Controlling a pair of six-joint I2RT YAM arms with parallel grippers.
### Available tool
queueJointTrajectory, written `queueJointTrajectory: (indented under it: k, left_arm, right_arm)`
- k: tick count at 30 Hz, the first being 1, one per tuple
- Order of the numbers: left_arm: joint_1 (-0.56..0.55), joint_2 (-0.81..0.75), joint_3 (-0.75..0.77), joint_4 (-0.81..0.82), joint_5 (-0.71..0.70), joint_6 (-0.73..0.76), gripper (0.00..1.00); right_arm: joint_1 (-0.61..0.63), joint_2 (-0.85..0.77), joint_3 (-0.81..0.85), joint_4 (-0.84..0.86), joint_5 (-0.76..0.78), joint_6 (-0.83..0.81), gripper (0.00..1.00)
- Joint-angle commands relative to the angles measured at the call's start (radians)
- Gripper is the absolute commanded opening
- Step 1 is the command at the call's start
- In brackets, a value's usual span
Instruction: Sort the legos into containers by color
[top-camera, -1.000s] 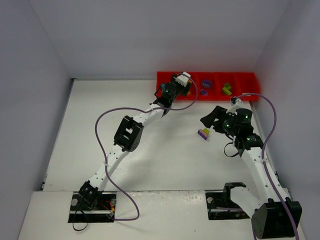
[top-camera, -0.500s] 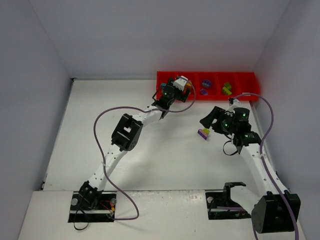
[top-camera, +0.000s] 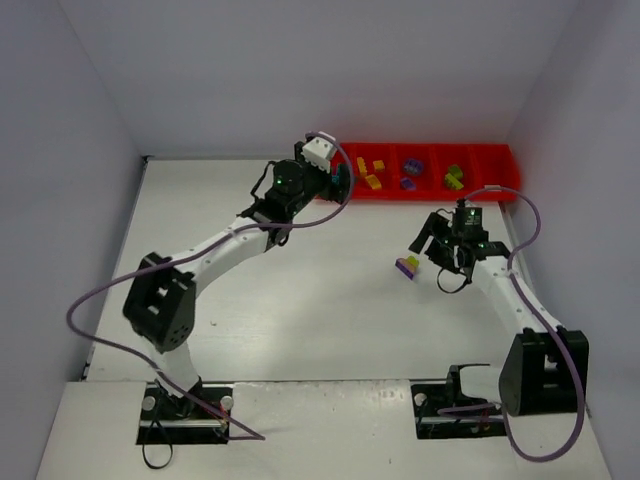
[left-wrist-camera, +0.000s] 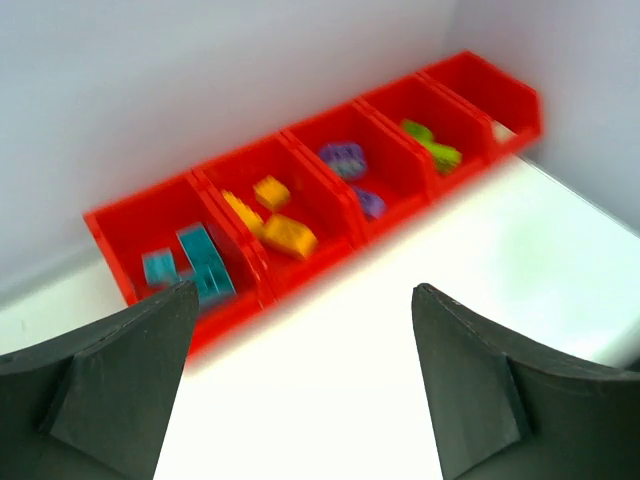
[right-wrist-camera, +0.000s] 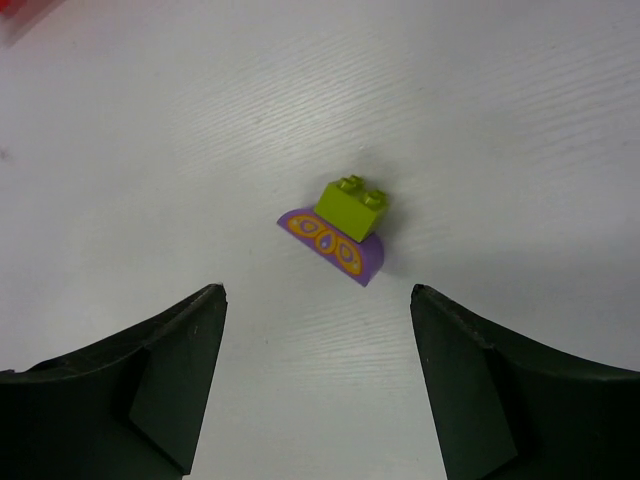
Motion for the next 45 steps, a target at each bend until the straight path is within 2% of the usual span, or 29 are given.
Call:
queueJointTrajectory:
  k: [1,6,10,14,20,29,34,40,45]
  left_arm:
    - [-0.017,-0.177,-0.134,-0.161,0.066,-0.067,0.81]
    - [-0.025,-0.381,-0.251,-0.418,0.065,-0.095,0.81]
    - [-0.034,-0.504,-0.361,-0.5,0.031,-0.118,0.81]
    - [-0.035,-0.616,-0.426,-0.554,0.02,-0.145,0.81]
    - [-0.037,-0.689,-0.487,-0.594,0.008,-0.161,0.81]
    - [-0.037,-0.703,-0.504,-0.615,0.022,-0.168,0.81]
    - [-0.037,-0.703,-0.504,-0.626,0.025,-0.182,0.81]
    - [-0.037,-0.693,-0.506,-0.611,0.054,-0.225,0.81]
    - [-0.037,-0.67,-0.501,-0.548,0.124,-0.295,0.81]
  right_arm:
    - [0.018,0.069,0.094,-0.029,0.125,0.06,0.71]
    - [0.059,0.181,0.178,-0.055,0.154,0.095,0.68]
    - [0.078,0.27,0.206,-0.056,0.188,0.149,0.6]
    - [0.093,0.323,0.206,-0.062,0.234,0.178,0.58]
    - [0.105,0.382,0.183,-0.061,0.272,0.232,0.56]
    - [0.107,0.456,0.18,-0.029,0.253,0.267,0.5]
    - [0.124,0.47,0.178,-0.021,0.24,0.267,0.39]
    - [0.133,0.467,0.183,0.016,0.219,0.212,0.0]
    - [0.155,0.366,0.169,0.167,0.099,0.115,0.0]
